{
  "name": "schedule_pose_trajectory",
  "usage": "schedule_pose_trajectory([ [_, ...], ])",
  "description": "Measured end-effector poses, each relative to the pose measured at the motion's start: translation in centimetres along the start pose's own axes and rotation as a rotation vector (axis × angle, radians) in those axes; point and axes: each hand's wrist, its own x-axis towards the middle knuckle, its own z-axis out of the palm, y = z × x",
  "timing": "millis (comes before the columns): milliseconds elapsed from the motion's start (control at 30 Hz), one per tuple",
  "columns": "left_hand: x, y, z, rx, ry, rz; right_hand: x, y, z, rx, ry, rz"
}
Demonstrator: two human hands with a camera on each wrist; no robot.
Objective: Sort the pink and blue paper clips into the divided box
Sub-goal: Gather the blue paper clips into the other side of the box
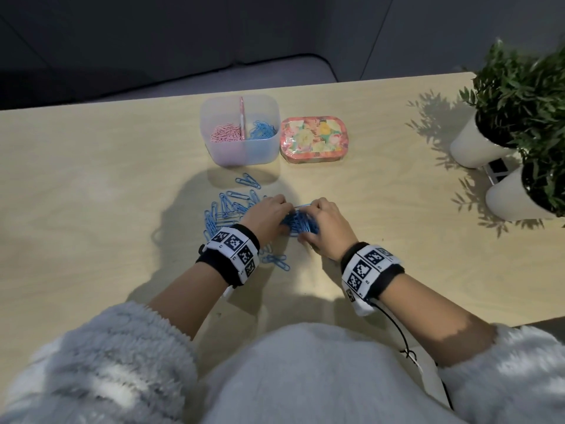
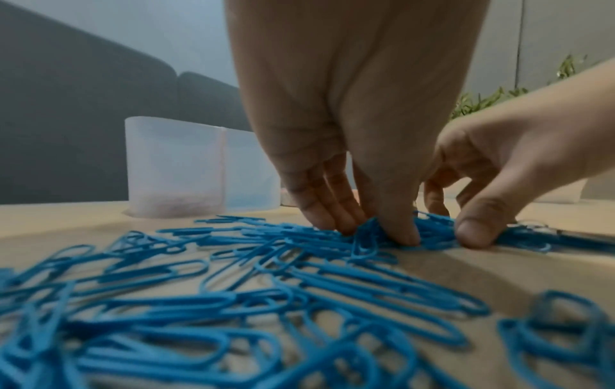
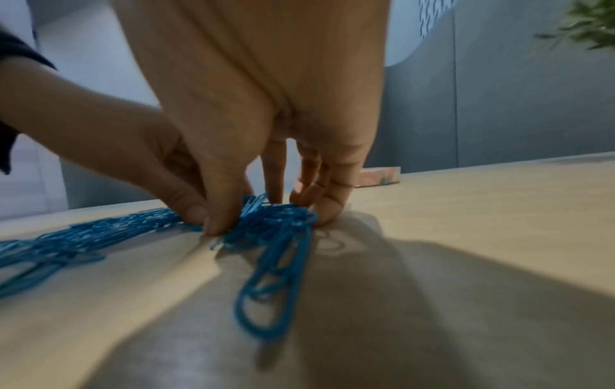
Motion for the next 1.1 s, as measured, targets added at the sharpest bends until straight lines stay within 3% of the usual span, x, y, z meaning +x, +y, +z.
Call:
schedule_pose_trajectory([
  [333,-0.6,-0.6,0.0,-0.105,0.077,-0.066,1.1,-0.7,-0.4,0.083,0.051,-0.079],
  [667,-1.9,-2.4,-1.4,-0.535,0.374,-0.220,4.8,-2.5,-7.0,0.290,-0.016,-0.076],
  [767,-2.6,-3.7,-2.0,-0.662,0.433,-0.302,7.8,-3.9,-9.6,0.300,0.071,-0.095],
  [933,-3.5,-4.7,-2.5,-0.654,0.484,-0.350,13.6,-7.1,-11.6,0.282,0.274,-0.036],
  [1100,-3.0,-5.7,-4.3,-0.599,0.523,-0.386,16.5,-9.8,-10.7,0.134,0.230,0.016],
])
